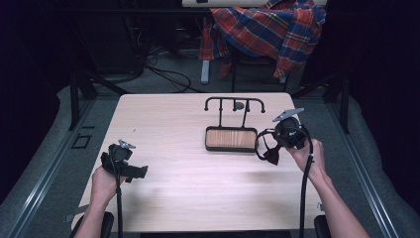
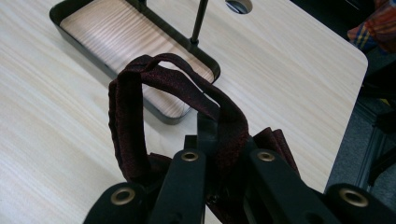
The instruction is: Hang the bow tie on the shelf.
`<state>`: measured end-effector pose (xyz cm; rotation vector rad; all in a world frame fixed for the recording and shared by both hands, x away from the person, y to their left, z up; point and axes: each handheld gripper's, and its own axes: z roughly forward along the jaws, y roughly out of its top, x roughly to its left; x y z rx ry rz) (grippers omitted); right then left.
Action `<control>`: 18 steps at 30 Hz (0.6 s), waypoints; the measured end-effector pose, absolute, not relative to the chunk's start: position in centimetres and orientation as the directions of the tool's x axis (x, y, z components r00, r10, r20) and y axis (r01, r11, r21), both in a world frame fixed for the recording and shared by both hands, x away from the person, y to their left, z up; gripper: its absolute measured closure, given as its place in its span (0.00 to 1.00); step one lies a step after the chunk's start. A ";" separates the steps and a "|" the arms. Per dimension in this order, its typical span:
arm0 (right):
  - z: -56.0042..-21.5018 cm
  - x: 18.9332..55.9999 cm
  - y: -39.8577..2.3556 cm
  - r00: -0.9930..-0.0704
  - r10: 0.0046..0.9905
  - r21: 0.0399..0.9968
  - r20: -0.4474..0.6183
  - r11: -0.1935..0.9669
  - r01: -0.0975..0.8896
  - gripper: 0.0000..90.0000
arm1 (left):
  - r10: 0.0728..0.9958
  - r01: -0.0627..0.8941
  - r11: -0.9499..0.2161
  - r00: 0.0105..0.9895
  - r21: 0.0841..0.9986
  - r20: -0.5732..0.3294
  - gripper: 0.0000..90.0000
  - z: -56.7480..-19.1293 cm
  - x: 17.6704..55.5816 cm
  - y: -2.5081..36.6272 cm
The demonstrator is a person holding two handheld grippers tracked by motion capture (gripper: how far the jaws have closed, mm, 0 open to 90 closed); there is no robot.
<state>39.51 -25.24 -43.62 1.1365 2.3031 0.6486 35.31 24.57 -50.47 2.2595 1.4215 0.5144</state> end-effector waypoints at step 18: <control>-42.2 41.0 -24.7 -0.521 0.828 0.635 -0.205 0.518 0.573 0.98 | 0.908 0.755 -0.393 0.411 0.525 0.088 0.00 -50.5 35.3 24.6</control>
